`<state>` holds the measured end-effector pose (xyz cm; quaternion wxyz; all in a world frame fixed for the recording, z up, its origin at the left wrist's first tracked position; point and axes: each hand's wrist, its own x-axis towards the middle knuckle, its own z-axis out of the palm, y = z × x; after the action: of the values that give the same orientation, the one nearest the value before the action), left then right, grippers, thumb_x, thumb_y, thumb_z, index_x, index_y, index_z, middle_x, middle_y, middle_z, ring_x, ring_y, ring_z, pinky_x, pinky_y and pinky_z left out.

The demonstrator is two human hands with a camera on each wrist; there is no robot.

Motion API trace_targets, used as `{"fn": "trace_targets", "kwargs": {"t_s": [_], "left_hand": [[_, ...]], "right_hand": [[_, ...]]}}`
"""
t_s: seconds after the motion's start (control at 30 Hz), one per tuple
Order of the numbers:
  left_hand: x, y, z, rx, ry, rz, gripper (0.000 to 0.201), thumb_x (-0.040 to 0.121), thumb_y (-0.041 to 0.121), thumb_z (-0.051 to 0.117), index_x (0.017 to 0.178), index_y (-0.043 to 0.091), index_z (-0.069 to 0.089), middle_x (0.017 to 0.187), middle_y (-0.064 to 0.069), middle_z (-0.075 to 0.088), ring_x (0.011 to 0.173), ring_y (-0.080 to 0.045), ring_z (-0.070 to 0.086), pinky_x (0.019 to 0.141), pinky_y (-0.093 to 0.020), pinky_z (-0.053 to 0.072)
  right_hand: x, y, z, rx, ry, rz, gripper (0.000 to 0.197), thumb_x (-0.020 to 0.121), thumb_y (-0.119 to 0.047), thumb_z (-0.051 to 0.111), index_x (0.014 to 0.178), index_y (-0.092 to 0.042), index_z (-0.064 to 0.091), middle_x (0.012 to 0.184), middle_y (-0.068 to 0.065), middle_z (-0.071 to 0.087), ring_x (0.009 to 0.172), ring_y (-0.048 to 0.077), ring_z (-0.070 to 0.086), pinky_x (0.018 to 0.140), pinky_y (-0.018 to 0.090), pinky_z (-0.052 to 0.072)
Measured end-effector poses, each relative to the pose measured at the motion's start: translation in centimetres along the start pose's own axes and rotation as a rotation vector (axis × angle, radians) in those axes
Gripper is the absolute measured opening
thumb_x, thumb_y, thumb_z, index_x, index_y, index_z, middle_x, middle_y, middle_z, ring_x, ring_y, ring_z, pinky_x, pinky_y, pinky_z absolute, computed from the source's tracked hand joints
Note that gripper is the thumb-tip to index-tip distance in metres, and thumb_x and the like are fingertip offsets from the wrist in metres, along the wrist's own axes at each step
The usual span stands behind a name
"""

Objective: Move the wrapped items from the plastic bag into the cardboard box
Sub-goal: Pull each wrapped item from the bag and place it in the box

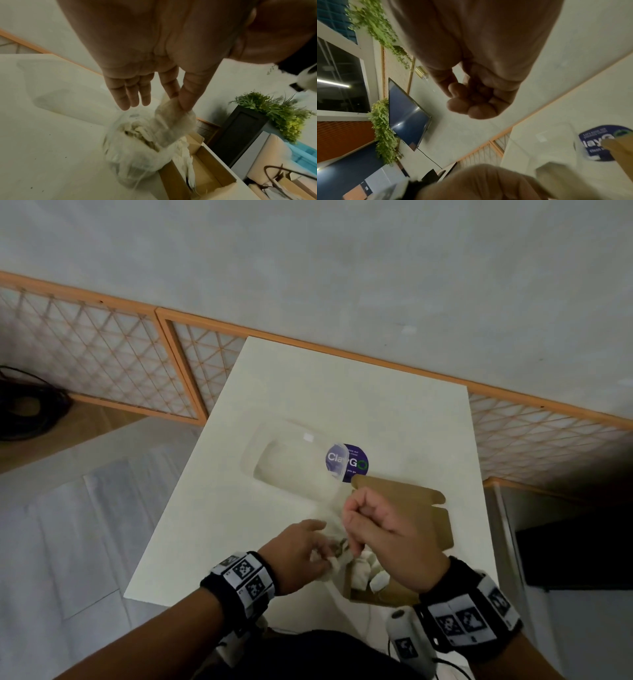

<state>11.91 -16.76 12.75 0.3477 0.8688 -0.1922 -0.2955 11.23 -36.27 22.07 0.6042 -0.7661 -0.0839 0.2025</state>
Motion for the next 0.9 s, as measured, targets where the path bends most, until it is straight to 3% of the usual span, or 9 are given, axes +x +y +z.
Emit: {"fn": "trace_targets", "kwargs": {"t_s": [0.1, 0.23, 0.3, 0.4, 0.53, 0.6, 0.7, 0.8, 0.9], "left_hand": [[0.7, 0.0, -0.1, 0.009, 0.037, -0.013, 0.016, 0.091, 0.029, 0.070, 0.104, 0.022, 0.075, 0.150, -0.002, 0.052, 0.136, -0.011, 0.051, 0.103, -0.013, 0.032], [-0.2, 0.0, -1.3, 0.004, 0.055, -0.008, 0.011, 0.090, 0.031, 0.070, 0.100, 0.025, 0.073, 0.143, 0.010, 0.056, 0.123, -0.005, 0.057, 0.098, -0.010, 0.033], [-1.1, 0.6, -2.5, 0.012, 0.060, 0.012, 0.005, 0.089, 0.030, 0.071, 0.094, 0.031, 0.072, 0.143, 0.014, 0.055, 0.122, -0.001, 0.056, 0.101, -0.009, 0.036], [-3.1, 2.0, -4.5, -0.020, 0.063, 0.088, 0.012, 0.087, 0.029, 0.073, 0.083, 0.039, 0.068, 0.153, 0.021, 0.045, 0.131, 0.014, 0.045, 0.097, 0.003, 0.028], [-5.7, 5.8, -6.5, -0.216, 0.003, 0.264, 0.019, 0.088, 0.021, 0.077, 0.086, 0.038, 0.071, 0.161, 0.030, 0.031, 0.149, 0.016, 0.014, 0.120, -0.013, 0.017], [-6.1, 7.7, -7.0, -0.308, -0.010, 0.339, 0.015, 0.089, 0.015, 0.078, 0.092, 0.029, 0.073, 0.153, 0.020, 0.048, 0.149, 0.006, 0.029, 0.122, -0.024, 0.028], [-5.9, 10.0, -7.2, -0.429, -0.042, 0.403, 0.005, 0.094, 0.010, 0.072, 0.099, 0.011, 0.072, 0.120, 0.003, 0.073, 0.117, -0.016, 0.068, 0.101, -0.043, 0.053], [-5.4, 11.6, -7.2, -0.457, -0.027, 0.409, 0.001, 0.095, 0.013, 0.071, 0.094, 0.013, 0.071, 0.095, 0.010, 0.075, 0.088, -0.008, 0.070, 0.081, -0.032, 0.055], [-5.2, 12.5, -7.1, -0.432, -0.014, 0.434, 0.002, 0.094, 0.016, 0.073, 0.092, 0.017, 0.073, 0.090, 0.014, 0.073, 0.082, -0.008, 0.069, 0.079, -0.027, 0.054]], "right_hand": [[-0.5, -1.9, -0.6, -0.019, 0.016, -0.038, 0.010, 0.100, -0.019, 0.055, 0.093, -0.012, 0.058, 0.067, 0.006, 0.059, 0.062, 0.022, 0.055, 0.065, 0.033, 0.048], [-1.5, -4.9, -1.7, -0.017, 0.004, -0.089, 0.009, 0.099, -0.016, 0.055, 0.093, -0.010, 0.058, 0.069, 0.016, 0.057, 0.063, 0.024, 0.057, 0.066, 0.033, 0.049], [-2.2, -6.4, -2.3, -0.025, 0.011, -0.105, 0.009, 0.102, -0.010, 0.056, 0.094, -0.007, 0.058, 0.070, 0.020, 0.058, 0.064, 0.024, 0.058, 0.067, 0.032, 0.051], [-3.3, -8.9, -3.4, -0.051, 0.034, -0.138, 0.010, 0.104, -0.003, 0.053, 0.096, -0.005, 0.058, 0.069, 0.017, 0.062, 0.065, 0.025, 0.060, 0.069, 0.033, 0.053], [-4.7, -12.4, -4.1, -0.064, 0.049, -0.219, 0.009, 0.102, -0.009, 0.054, 0.096, -0.005, 0.060, 0.070, 0.015, 0.065, 0.067, 0.026, 0.065, 0.071, 0.026, 0.054], [-5.4, -13.7, -4.2, -0.024, 0.057, -0.259, 0.008, 0.101, -0.012, 0.056, 0.096, -0.008, 0.061, 0.070, 0.015, 0.066, 0.067, 0.025, 0.066, 0.071, 0.024, 0.054], [-6.2, -14.8, -4.3, -0.003, 0.083, -0.304, 0.006, 0.097, -0.015, 0.057, 0.096, -0.011, 0.062, 0.072, 0.015, 0.068, 0.069, 0.033, 0.068, 0.071, 0.030, 0.056], [-6.8, -15.3, -4.8, 0.004, 0.154, -0.343, 0.006, 0.096, -0.013, 0.057, 0.094, -0.012, 0.063, 0.073, 0.011, 0.069, 0.072, 0.035, 0.070, 0.072, 0.033, 0.057], [-7.5, -15.7, -5.8, 0.004, 0.250, -0.383, 0.007, 0.095, -0.010, 0.056, 0.094, -0.007, 0.062, 0.075, 0.017, 0.068, 0.072, 0.036, 0.070, 0.071, 0.038, 0.058]]}}
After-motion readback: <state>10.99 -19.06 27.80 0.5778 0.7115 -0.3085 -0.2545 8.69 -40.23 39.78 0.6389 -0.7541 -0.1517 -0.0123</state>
